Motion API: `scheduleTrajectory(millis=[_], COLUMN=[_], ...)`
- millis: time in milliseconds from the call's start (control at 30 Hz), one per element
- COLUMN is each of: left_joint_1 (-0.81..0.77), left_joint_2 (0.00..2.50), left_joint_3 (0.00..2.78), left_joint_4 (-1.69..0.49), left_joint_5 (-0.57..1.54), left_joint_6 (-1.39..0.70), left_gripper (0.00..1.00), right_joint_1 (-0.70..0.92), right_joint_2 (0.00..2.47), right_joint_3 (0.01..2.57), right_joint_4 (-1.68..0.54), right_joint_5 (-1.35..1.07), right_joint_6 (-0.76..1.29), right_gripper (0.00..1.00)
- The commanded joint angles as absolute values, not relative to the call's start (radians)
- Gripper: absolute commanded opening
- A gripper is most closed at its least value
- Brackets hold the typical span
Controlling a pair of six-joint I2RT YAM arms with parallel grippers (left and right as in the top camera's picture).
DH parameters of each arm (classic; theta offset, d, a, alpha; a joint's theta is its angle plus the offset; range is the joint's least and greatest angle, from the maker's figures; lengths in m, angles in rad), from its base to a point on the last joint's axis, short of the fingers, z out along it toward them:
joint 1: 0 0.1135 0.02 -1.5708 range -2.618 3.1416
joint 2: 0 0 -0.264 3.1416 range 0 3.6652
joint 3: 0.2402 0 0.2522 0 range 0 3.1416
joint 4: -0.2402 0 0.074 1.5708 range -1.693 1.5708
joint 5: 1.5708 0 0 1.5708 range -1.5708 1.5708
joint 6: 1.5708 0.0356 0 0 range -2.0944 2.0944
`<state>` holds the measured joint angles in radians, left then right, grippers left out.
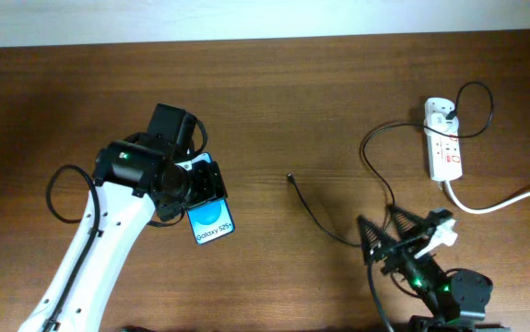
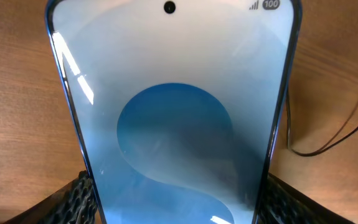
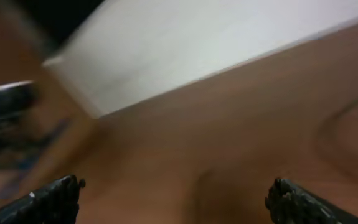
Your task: Plug charger to phone and switch on socket
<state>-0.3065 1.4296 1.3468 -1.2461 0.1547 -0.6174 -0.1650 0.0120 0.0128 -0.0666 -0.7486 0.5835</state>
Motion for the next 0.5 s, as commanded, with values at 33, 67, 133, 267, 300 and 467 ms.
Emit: scheduleTrajectory(millis=[33,67,133,267,300,467], left_joint_1=[-0.305,-0.305,-0.305,-0.305,-0.305,-0.305], left_joint_2=[1.407,1.407,1.407,1.407,1.407,1.407], left_joint_3=[1.373,1.373,1.373,1.373,1.373,1.373], left_joint_4=[-1.231,-1.232,-1.230,-1.172,-1.151,-1.097], left_joint_5=[0.173,0.178,0.188,0.188,0.188,0.188], left_joint_6=[-0.724,-0.738,-0.749,-0.826,-0.860,-0.937], left_gripper=[0.40,0.40,0.40,0.39,0.39,0.38], right_joint_1=[-0.171,-0.170,-0.170,-0.147,-0.097,0.104], right_joint_2=[0.008,0.008,0.008,0.008,0.008,0.011], right_joint_3=[0.006,0.006,0.006,0.006,0.006,0.006], right_joint_4=[-0.097,-0.097,-0.097,0.017,0.071,0.042], right_joint_5=[-1.071,-1.053,-1.039,-1.057,-1.024,-0.763], right_joint_6=[0.731,0.747,0.754,0.914,0.956,0.960], right_gripper=[0.99,0.99,0.98,0.98,0.98,0.98])
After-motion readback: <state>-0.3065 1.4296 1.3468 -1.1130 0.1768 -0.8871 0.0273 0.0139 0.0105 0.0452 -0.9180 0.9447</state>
